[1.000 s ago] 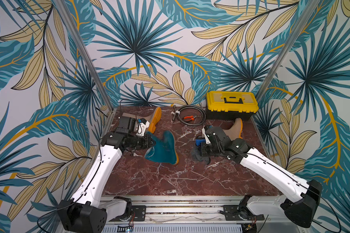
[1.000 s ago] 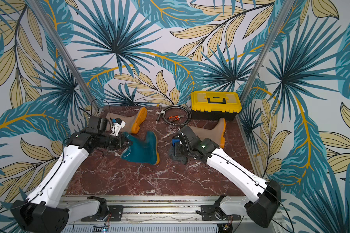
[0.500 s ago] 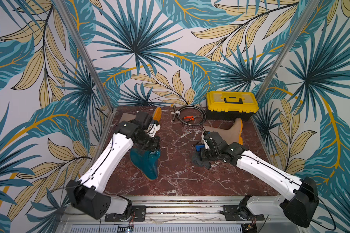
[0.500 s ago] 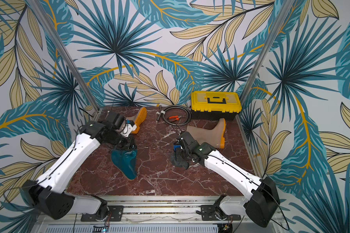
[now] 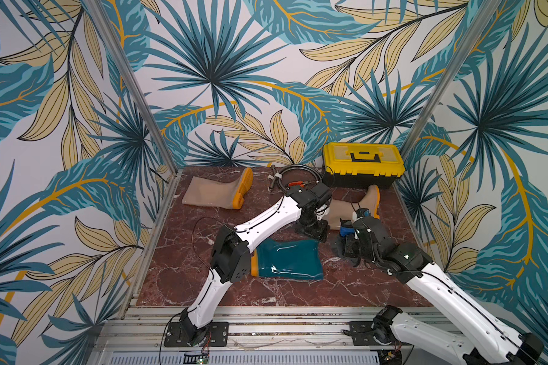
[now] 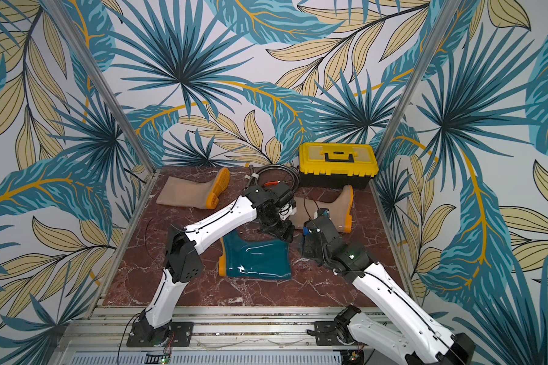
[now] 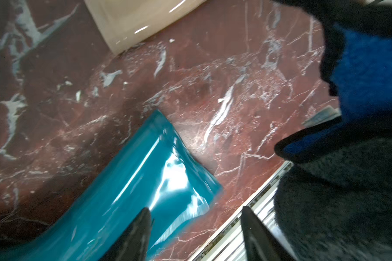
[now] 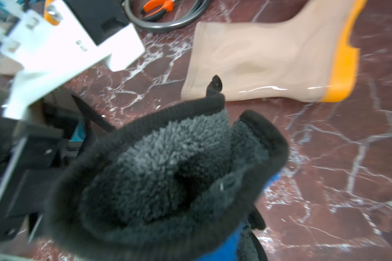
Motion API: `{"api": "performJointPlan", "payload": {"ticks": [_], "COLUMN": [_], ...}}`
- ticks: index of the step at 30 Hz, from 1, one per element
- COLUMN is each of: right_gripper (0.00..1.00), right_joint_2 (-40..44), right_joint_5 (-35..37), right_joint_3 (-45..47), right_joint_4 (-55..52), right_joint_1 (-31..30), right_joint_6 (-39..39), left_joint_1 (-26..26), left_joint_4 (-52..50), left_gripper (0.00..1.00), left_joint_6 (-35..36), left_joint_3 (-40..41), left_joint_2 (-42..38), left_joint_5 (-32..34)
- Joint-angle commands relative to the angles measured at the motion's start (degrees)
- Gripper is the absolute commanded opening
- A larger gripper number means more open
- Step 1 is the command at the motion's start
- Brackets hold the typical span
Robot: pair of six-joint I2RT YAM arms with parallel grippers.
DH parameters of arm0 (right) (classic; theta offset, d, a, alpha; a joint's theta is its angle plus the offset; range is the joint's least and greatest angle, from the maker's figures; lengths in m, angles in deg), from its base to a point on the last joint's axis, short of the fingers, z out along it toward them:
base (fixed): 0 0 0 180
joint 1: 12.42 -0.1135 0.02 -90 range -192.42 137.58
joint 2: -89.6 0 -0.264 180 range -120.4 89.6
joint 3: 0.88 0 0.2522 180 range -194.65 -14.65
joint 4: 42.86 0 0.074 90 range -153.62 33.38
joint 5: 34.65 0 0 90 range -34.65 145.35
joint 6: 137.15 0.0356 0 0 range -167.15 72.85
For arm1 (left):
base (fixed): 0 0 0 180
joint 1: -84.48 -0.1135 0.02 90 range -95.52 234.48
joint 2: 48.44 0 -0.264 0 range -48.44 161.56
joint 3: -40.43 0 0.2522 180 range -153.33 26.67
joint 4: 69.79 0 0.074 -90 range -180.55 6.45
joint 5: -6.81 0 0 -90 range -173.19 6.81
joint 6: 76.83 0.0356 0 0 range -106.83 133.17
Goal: Wipe the rubber boots with a cloth
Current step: Adjust the rubber boot at the center of the board, then wipe the dirt off the rubber boot.
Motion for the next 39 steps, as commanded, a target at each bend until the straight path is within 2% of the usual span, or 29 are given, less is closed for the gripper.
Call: {"api": "performJointPlan", "payload": {"ticks": [1,5,7,9,13,16,18,21,24,30,35,39], "right_gripper": [0.00,0.00,0.00,0.00,0.00,0.00,0.00,0.00,0.00,0.00,0.00,0.00], "right_joint_2": [1.38,-1.60,-5.27,-9.66,-19.12,-25.94,-30.27,-36.68,-42.11,-49.19,-51.00,-49.66], "right_joint_5": [4.59,1.02,-2.63,-6.84,-13.28,-14.13,-15.51,-20.65,-24.18,-27.64,-25.14,-22.55], "right_joint_3": [1.23,1.63,1.33,0.38,-2.72,-7.36,-10.94,-14.98,-17.33,-21.45,-21.52,-18.86], "right_joint_4": [-2.34,1.18,4.26,7.15,13.73,16.40,17.93,23.02,27.06,29.42,25.34,22.89], "right_joint_1": [0.40,0.44,0.39,0.41,-1.27,-4.07,-5.49,-6.54,-6.69,-7.37,-7.27,-6.95], "right_joint_6": [0.51,0.89,1.79,3.27,5.41,5.53,5.63,6.06,8.91,10.72,8.01,6.88], "left_joint_1": [-1.29,-4.17,-6.77,-10.38,-18.48,-21.18,-21.48,-21.48,-21.48,-21.48,-21.79,-23.17], "left_joint_4": [-0.90,-0.70,0.01,2.62,11.97,19.12,23.86,32.04,39.56,41.59,41.05,38.17], "left_gripper": [0.80,0.82,0.82,0.82,0.82,0.81,0.80,0.77,0.70,0.60,0.60,0.61], "left_joint_6": [0.64,1.36,0.87,-0.28,-0.45,2.25,2.59,0.60,-2.06,-3.57,-3.85,-4.36], "left_joint_3": [-0.85,9.15,17.88,27.56,47.96,58.08,62.28,67.35,71.39,73.01,73.95,74.80], "left_joint_2": [-5.98,-14.96,-20.56,-26.42,-39.23,-45.45,-46.77,-46.07,-43.69,-40.45,-44.93,-49.06], "left_joint_5": [3.28,10.26,14.31,15.35,11.31,5.24,-0.26,-7.66,-10.80,-10.83,-9.78,-6.09]}}
